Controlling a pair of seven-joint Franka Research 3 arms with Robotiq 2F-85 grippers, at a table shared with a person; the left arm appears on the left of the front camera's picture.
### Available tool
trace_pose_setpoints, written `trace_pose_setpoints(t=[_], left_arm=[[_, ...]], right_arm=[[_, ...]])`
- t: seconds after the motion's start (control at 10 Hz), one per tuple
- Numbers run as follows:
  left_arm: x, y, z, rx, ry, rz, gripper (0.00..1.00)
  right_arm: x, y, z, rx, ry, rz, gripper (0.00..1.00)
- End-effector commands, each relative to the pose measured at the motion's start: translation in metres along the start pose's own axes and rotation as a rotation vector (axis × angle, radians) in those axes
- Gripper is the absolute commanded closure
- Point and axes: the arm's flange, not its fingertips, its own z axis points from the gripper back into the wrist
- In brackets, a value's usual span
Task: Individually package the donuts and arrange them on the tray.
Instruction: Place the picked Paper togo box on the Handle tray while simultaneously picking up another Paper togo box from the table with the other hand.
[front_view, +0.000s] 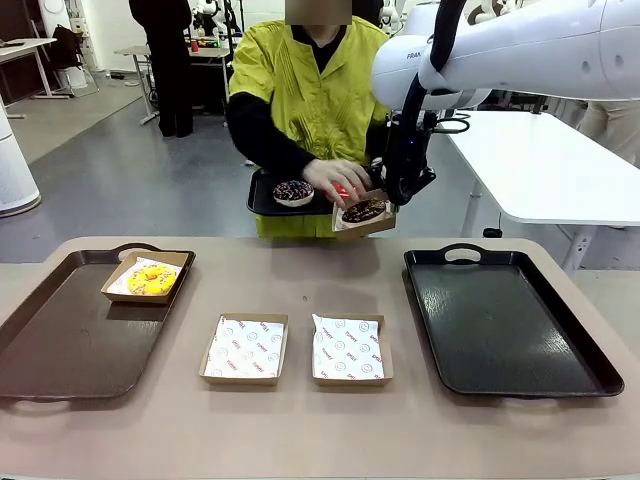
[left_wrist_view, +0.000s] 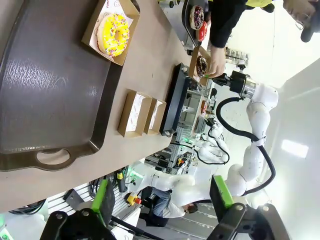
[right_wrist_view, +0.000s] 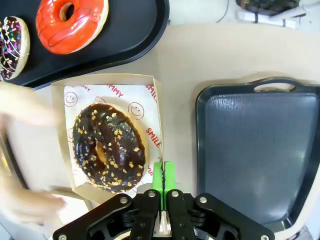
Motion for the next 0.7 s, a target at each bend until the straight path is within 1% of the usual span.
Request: trace_pose_setpoints(t=[0.0, 0.6], left_arm=[[-0.0049, -0.0011, -0.0004, -0.013, -0.004, -0.002, 0.00], [-0.0049, -0.0011, -0.0004, -0.013, -0.004, -0.002, 0.00]], right_arm=[[0.0005, -0.0012, -0.0003, 0.001, -0.003, -0.001, 1.00], [0.0005, -0.0012, -0.0003, 0.001, -0.003, -0.001, 1.00]])
